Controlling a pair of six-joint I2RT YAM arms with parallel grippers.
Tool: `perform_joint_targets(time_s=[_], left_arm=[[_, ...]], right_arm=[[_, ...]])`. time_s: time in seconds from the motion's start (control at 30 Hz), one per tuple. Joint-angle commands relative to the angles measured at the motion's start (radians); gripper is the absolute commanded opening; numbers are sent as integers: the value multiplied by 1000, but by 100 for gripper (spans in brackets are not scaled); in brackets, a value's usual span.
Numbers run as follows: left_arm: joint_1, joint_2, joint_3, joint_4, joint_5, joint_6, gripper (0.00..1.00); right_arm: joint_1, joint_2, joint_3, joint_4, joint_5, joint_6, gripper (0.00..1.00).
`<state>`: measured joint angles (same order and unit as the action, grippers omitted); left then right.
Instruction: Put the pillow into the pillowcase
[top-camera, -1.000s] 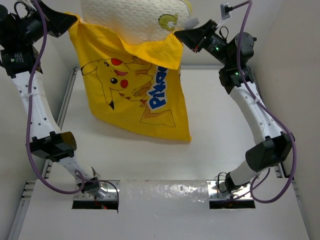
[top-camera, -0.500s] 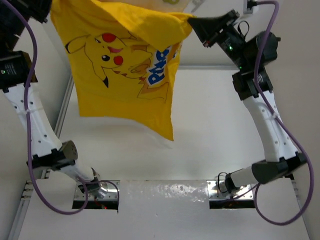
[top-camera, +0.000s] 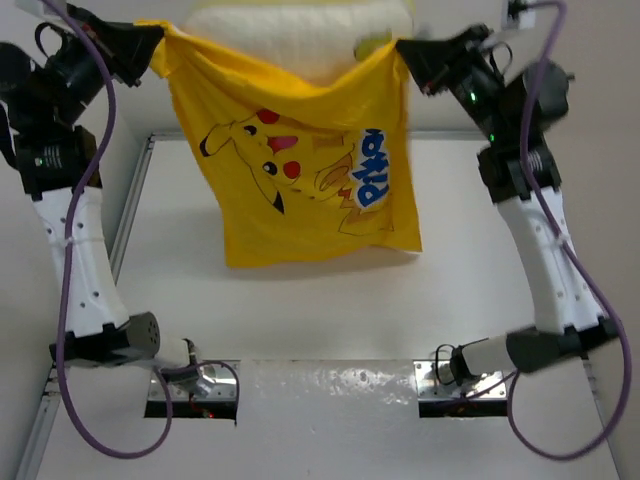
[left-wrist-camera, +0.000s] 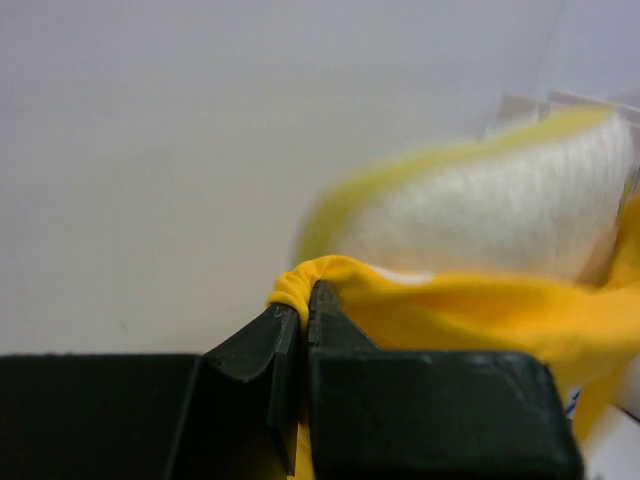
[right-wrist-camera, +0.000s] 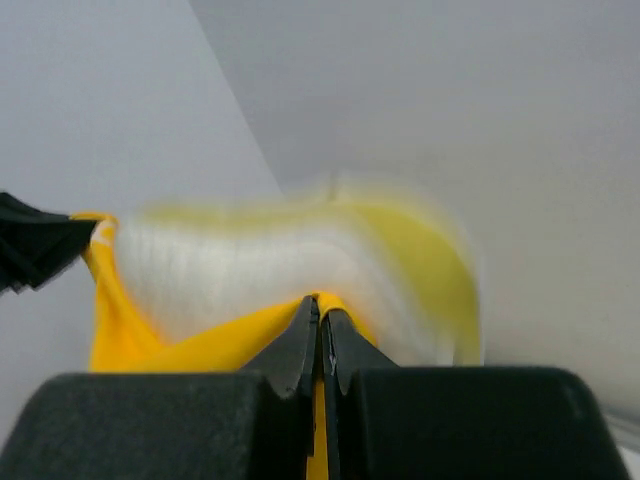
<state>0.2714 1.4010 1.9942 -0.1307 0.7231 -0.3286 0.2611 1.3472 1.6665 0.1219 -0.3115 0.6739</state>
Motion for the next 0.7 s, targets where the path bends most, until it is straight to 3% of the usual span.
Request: perform_joint_targets(time_s=[0.0,0.03,0.07,0.1,0.13,0.17,0.2,0.23,0.3,0.33,0.37,0.4,0.43,0.47,0.5,0.53,0.57,0.6,0.63,0.67], left_arm=[[79,183,276,21,-101,-85,0],[131,386,738,134,-125,-209,0],[205,433,887,374,-216,-337,0],[209,335,835,417,-234,-323,0],[206,225,674,431,-219,-281,0],[160,108,444,503,-132,-214,0],[126,-22,114,459,-85,-157,0],[85,-48,24,325,-68,-59,0],[-9,-54,-82,20,-129,160,0],[-9,8,-25,4,-146,164,0],[-3,76,303,-33,-242,140,0],[11,158,535,-26,-273,113,0],[31,316,718,24,-293,68,0],[64,344,845,204,-300,25,0],[63,258,772,311,-263,17,0],[63,178,639,357,-217,17,0],[61,108,382,358,-164,-27,0],[60,39,288,318,-99,-29,0],[30,21,212,189,-74,-3,0],[17,13,83,142,-97,25,0]], right_arm=[[-10,253,505,-119,11,-44,0],[-13,438,982,-187,82,-103,0],[-17,481,1100,-153,124,-103,0],[-22,466,1116,-128,140,-93,0],[-23,404,1042,-110,109,-97,0],[-22,174,620,-28,76,-97,0],[-20,50,300,259,71,-32,0],[-14,-23,-77,303,122,19,0],[-22,1,-88,176,124,33,0],[-29,42,81,124,106,29,0],[-29,158,242,83,77,14,0],[-29,249,477,8,86,-58,0],[-31,345,941,-69,101,-69,0],[-31,419,1075,-56,154,-88,0],[-31,412,1061,-70,166,-103,0],[-30,341,909,-73,158,-112,0],[-29,232,677,-21,122,-93,0],[-29,7,366,118,133,-48,0],[-29,-40,-39,333,162,22,0],[-29,-45,-92,302,167,71,0]])
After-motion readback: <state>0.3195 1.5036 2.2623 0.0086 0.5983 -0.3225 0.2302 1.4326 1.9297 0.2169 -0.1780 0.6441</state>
